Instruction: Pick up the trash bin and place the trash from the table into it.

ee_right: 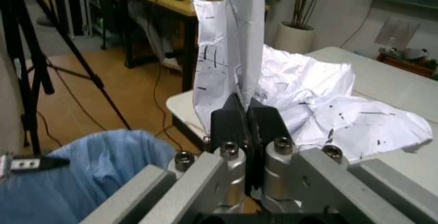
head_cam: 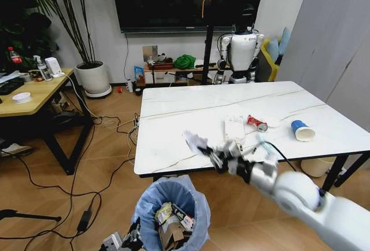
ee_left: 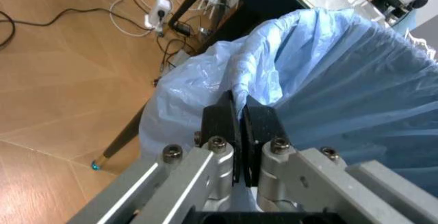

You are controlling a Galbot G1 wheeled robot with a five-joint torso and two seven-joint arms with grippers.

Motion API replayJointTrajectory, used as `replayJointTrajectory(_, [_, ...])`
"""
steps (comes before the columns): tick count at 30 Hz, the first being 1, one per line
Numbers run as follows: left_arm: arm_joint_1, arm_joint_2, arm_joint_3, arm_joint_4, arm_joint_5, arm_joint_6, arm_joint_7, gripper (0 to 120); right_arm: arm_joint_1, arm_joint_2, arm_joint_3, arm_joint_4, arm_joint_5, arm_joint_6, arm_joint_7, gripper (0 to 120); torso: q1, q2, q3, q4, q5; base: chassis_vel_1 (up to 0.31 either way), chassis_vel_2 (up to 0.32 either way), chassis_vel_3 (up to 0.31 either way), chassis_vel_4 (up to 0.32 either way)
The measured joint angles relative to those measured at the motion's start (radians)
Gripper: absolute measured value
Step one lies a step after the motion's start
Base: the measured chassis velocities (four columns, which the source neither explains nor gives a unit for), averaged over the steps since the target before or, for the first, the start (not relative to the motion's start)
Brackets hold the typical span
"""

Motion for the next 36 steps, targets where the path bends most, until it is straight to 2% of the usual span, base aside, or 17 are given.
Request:
replayJointTrajectory(1, [0.000, 0.000, 0.000, 0.000, 0.000, 0.000, 0.000, 0, 0.000, 0.000, 0.000, 0.000, 0.000, 0.000, 0.000, 0, 0.000, 0.000, 0.000, 0.0000, 0.0000, 0.000, 0.000, 0.000, 0.000])
replayJointTrajectory(5, [-0.016, -0.004, 0.008, 0.015, -0.003, -0.002, 0.012, 0, -0.157, 0.005, 0.068, 0.019, -0.140, 0.035, -0.061, 0, 0.000, 0.000, 0.000, -0.0001, 0.0001, 0.000, 0.000, 0.000, 0.000])
replayJointTrajectory(12, [-0.024, -0.008, 0.011, 0.034, -0.003, -0.005, 0.024, 0, -0.272, 0.053, 0.059, 0.037, -0.271, 0.062, -0.124, 0, 0.000, 0.000, 0.000, -0.0002, -0.0002, 0.000, 0.000, 0.000, 0.000])
replayJointTrajectory(21, [-0.023, -0.023, 0.011, 0.041, 0.007, -0.006, 0.030, 0, -0.246, 0.079, -0.041, 0.062, -0.314, 0.060, -0.130, 0, 0.000, 0.000, 0.000, 0.0001, -0.0002, 0.000, 0.000, 0.000, 0.000])
replayJointTrajectory(27, [-0.024, -0.038, 0.009, 0.042, 0.013, -0.007, 0.033, 0, -0.174, 0.121, -0.177, 0.050, -0.342, 0.056, -0.127, 0, 0.000, 0.000, 0.000, 0.0000, -0.0001, 0.000, 0.000, 0.000, 0.000])
replayJointTrajectory(36, [-0.009, -0.041, 0.010, 0.041, 0.020, -0.007, 0.034, 0, -0.107, 0.149, -0.215, -0.018, -0.325, 0.063, -0.126, 0, 0.000, 0.000, 0.000, 0.0000, -0.0001, 0.000, 0.000, 0.000, 0.000])
